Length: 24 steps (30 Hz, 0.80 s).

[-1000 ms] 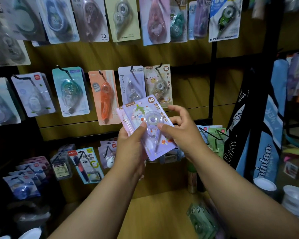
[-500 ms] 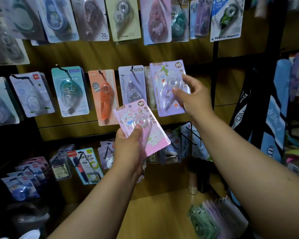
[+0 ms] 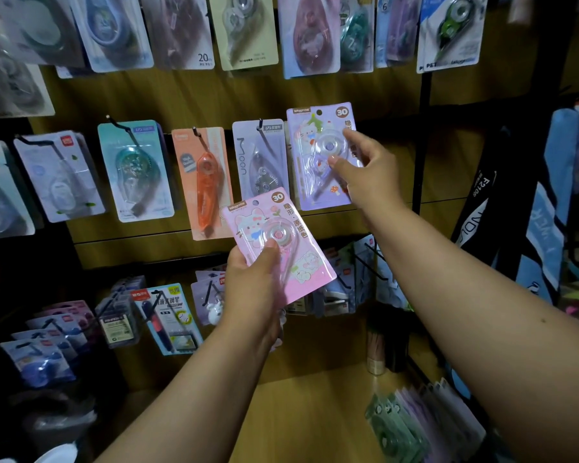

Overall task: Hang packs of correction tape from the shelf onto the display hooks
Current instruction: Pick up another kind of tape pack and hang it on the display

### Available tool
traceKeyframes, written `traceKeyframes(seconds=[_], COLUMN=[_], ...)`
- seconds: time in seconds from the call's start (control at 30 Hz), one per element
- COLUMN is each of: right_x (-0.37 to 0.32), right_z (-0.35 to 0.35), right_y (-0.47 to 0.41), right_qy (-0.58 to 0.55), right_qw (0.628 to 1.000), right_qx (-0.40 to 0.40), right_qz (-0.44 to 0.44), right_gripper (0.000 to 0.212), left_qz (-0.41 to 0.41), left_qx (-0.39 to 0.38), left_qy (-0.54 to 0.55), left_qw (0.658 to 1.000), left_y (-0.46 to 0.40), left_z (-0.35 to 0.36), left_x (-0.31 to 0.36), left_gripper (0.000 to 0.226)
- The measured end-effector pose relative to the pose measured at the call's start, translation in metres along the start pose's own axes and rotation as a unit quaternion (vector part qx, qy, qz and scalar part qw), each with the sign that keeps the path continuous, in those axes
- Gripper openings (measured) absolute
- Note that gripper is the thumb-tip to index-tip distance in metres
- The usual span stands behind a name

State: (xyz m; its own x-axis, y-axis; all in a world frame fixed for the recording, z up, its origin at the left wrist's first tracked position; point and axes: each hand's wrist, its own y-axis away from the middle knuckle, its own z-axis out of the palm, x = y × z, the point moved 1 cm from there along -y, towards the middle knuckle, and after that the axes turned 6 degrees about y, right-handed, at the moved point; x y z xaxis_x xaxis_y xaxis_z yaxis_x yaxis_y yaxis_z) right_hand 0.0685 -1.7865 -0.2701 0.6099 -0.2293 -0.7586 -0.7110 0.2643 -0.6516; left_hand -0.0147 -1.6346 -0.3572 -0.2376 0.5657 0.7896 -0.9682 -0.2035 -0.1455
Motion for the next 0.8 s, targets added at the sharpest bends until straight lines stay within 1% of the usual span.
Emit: traceKeyframes(seconds=[0.13, 0.23, 0.33, 0.43, 0.6, 0.67, 0.73, 0.8], right_x=[0.009, 0.018, 0.026, 0.033, 0.038, 0.036, 0.031, 0.024], right_z=[0.000, 0.004, 0.013, 0.022, 0.031, 0.029, 0.024, 0.020], right_y=[0.000, -0.005, -0.015, -0.027, -0.037, -0.035, -0.026, -0.009], right_qy=[0.002, 0.013, 0.041, 0.094, 0.123, 0.147, 0.188, 0.198], right_qw=[1.000, 1.000, 0.999, 0.995, 0.985, 0.980, 0.975, 0.974], right_qx=[0.019, 0.016, -0.001, -0.033, -0.084, -0.091, -0.082, -0.074], right_qz=[0.009, 0.016, 0.019, 0.027, 0.081, 0.097, 0.088, 0.078], right_gripper=[0.048, 0.050, 0.055, 0.059, 0.063, 0.063, 0.064, 0.063], left_qz=[-0.001, -0.002, -0.002, -0.001, -0.004, -0.004, -0.001, -0.001], left_qx=[0.001, 0.002, 0.005, 0.007, 0.002, 0.000, -0.002, -0.004], left_qy=[0.002, 0.006, 0.004, -0.001, 0.001, 0.001, -0.004, -0.004], left_qw=[1.000, 1.000, 1.000, 1.000, 1.000, 1.000, 1.000, 1.000], left_y=[-0.002, -0.003, -0.005, -0.007, -0.010, -0.010, -0.010, -0.010], left_z=[-0.002, -0.002, -0.004, -0.005, -0.005, -0.005, -0.004, -0.002], left_x=[-0.001, -0.003, -0.005, -0.006, -0.007, -0.006, -0.004, -0.003], left_gripper=[0.023, 0.024, 0.027, 0.026, 0.026, 0.026, 0.025, 0.025])
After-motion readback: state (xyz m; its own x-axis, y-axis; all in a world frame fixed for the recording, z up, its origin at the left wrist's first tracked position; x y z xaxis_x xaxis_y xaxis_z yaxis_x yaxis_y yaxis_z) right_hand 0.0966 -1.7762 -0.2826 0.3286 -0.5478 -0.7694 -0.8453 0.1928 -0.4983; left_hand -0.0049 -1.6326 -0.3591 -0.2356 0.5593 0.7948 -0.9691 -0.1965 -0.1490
